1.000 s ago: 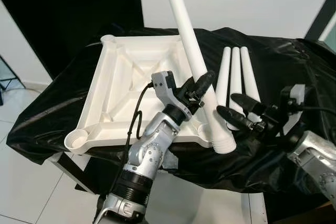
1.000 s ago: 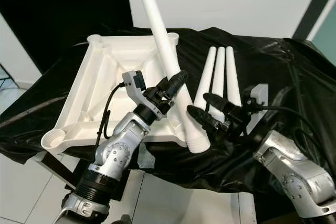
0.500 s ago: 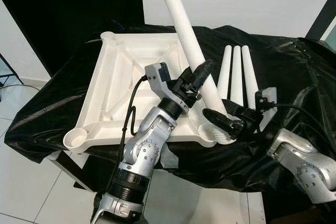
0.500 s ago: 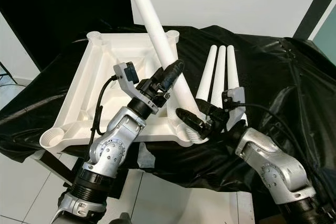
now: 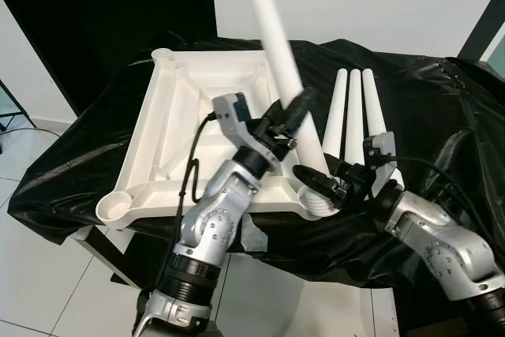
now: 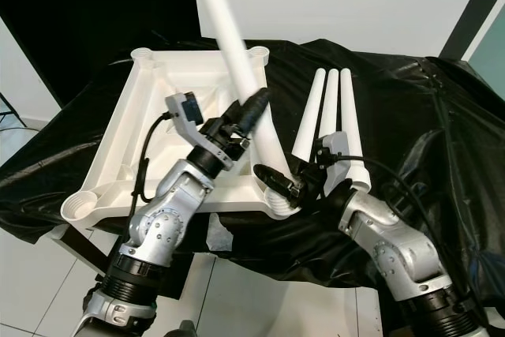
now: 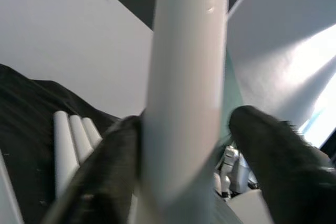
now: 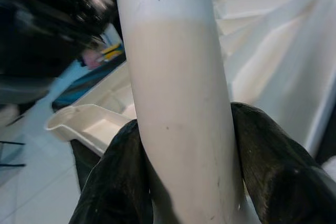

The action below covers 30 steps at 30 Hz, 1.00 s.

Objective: Building children table

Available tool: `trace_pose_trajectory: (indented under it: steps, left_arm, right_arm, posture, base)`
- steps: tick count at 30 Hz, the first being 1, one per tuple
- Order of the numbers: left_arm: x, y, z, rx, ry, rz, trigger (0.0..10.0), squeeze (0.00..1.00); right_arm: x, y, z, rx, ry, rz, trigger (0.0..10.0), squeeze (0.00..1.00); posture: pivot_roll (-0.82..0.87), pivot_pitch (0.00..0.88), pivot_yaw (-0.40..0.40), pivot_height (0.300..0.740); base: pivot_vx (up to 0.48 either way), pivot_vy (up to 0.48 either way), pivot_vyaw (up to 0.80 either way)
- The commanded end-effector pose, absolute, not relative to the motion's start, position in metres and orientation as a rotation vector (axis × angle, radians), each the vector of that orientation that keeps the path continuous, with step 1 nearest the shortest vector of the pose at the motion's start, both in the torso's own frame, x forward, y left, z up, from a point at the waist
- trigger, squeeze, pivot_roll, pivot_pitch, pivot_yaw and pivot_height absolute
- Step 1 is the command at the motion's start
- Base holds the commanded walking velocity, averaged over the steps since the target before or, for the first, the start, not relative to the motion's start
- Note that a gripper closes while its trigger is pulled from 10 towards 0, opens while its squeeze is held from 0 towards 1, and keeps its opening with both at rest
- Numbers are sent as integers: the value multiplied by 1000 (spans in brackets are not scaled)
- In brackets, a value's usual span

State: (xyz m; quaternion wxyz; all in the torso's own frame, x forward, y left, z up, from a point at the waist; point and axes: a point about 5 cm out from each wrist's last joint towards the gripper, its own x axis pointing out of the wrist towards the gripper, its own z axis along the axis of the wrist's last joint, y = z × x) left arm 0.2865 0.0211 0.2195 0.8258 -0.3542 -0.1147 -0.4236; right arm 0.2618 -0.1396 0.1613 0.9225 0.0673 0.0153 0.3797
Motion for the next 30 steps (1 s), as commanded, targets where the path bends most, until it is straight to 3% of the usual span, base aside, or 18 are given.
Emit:
trace_pose_trajectory:
  steps: [1, 3, 4, 5, 11, 12, 13, 14, 15, 23, 30]
  left_arm:
    - [273, 15, 232, -711, -366, -1136, 10000, 1000]
    - [274, 14, 232, -703, -363, -1129, 10000, 1000]
    - [275, 15, 233, -711, -363, -1131, 10000, 702]
    - [274, 17, 235, -729, -363, -1144, 10000, 0]
    - [262, 29, 234, -792, -352, -1267, 10000, 0]
    - [260, 32, 232, -792, -336, -1291, 10000, 0]
    - [260, 32, 232, -792, -336, -1291, 10000, 0]
    - [258, 35, 229, -787, -322, -1312, 10000, 0]
    - [254, 39, 225, -762, -294, -1347, 10000, 0]
    - [244, 49, 186, -569, -115, -1416, 10000, 0]
    - [244, 52, 176, -526, -67, -1379, 10000, 0]
  right_arm:
    - [264, -149, 153, 108, 57, 695, 0, 0]
    - [265, -152, 151, 96, 56, 662, 0, 0]
    - [267, -155, 149, 84, 53, 622, 0, 0]
    - [269, -158, 147, 55, 47, 583, 0, 0]
    - [273, -166, 147, -47, 10, 477, 0, 0]
    - [273, -166, 148, -65, -3, 468, 1608, 0]
    - [273, -166, 148, -65, -3, 468, 1608, 0]
    - [273, -166, 149, -77, -12, 466, 4471, 0]
    - [272, -165, 149, -86, -20, 473, 10000, 0]
    - [267, -156, 152, -118, -70, 517, 10000, 0]
    - [264, -148, 158, -183, -151, 566, 10000, 0]
  posture:
    - [171, 0, -8, 740]
    - [171, 0, -8, 740]
    - [166, 0, -5, 740]
    - [161, 0, -2, 740]
    - [155, 0, 2, 740]
    - [150, 0, 2, 740]
    - [150, 0, 2, 740]
    - [150, 0, 1, 740]
    - [151, 0, -1, 740]
    - [165, 0, -13, 740]
    - [172, 0, -13, 740]
  base:
    - [0, 0, 0]
    - [0, 0, 0]
    - [0, 0, 0]
    - [0, 0, 0]
    - [0, 0, 0]
    - [0, 0, 0]
    - [0, 0, 0]
    - [0, 0, 0]
    - [0, 0, 0]
    - [0, 0, 0]
    - [0, 0, 0]
